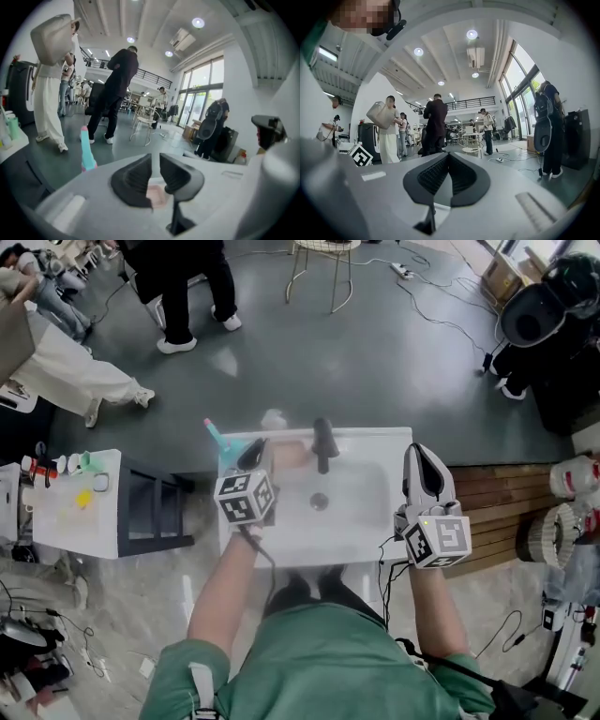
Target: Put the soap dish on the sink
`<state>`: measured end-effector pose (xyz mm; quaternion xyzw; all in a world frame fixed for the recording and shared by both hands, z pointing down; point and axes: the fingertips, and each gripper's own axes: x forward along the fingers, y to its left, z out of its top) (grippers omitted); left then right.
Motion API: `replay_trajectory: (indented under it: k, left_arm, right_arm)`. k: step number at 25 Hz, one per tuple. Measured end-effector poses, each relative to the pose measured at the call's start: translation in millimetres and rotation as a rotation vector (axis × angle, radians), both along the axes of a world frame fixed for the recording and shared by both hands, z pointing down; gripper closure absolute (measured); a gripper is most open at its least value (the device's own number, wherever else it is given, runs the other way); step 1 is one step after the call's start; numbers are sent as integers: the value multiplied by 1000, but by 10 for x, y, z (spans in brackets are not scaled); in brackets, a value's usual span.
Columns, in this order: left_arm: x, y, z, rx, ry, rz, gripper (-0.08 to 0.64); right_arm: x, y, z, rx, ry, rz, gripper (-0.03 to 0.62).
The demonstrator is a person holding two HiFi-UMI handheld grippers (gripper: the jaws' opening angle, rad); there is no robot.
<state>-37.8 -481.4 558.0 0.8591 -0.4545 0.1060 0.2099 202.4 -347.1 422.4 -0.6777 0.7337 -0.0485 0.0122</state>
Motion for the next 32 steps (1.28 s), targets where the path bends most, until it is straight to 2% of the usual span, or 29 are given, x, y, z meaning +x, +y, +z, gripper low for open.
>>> replay_trajectory:
  k: [11,22,32]
  left_arm:
    - [-90,296,-1363,216,136,18,549]
    - [-120,570,-2315,409,161,43,549]
    - [-179,751,-2916,539,193,48,549]
  right_arm:
    - [-205,44,-515,91,-8,-46,601]
    - [-427,72,-1004,173,4,-90,601]
    - [-512,101,-1474,271,5,-118,601]
